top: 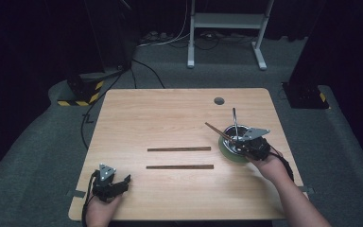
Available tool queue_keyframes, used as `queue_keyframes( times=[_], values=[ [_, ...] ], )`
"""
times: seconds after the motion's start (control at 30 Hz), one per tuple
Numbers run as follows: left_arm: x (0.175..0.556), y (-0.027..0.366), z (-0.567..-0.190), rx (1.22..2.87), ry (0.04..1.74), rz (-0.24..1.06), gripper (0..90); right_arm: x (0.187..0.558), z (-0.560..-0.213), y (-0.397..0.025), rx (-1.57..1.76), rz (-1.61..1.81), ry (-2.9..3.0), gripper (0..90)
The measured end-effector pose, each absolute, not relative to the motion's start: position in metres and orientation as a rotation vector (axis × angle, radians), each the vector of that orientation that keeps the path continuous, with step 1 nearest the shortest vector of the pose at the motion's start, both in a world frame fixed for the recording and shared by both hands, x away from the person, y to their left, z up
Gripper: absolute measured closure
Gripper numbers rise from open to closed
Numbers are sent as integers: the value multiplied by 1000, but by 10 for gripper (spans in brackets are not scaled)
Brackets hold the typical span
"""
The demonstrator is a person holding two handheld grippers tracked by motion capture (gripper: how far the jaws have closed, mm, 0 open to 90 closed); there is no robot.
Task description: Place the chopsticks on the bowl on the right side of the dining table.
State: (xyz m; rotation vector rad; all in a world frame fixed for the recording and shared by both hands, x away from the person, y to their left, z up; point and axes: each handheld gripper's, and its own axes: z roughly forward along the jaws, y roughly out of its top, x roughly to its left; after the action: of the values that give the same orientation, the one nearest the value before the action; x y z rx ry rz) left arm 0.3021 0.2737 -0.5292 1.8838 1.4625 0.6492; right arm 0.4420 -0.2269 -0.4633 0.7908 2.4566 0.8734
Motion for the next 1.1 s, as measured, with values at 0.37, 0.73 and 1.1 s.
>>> queue_keyframes(
  times=[0.37, 0.73, 1.1],
  values=[
    [303, 274, -529, 1880, 1458, 647, 268, 440, -460, -228, 805, 911, 2451, 740],
    [303, 274, -529, 1880, 1458, 648, 269, 449, -461, -231, 910, 917, 2426, 610],
    [303, 274, -529, 1877, 1465, 646, 274, 456, -466, -227, 929, 885, 2448, 604]
  ],
)
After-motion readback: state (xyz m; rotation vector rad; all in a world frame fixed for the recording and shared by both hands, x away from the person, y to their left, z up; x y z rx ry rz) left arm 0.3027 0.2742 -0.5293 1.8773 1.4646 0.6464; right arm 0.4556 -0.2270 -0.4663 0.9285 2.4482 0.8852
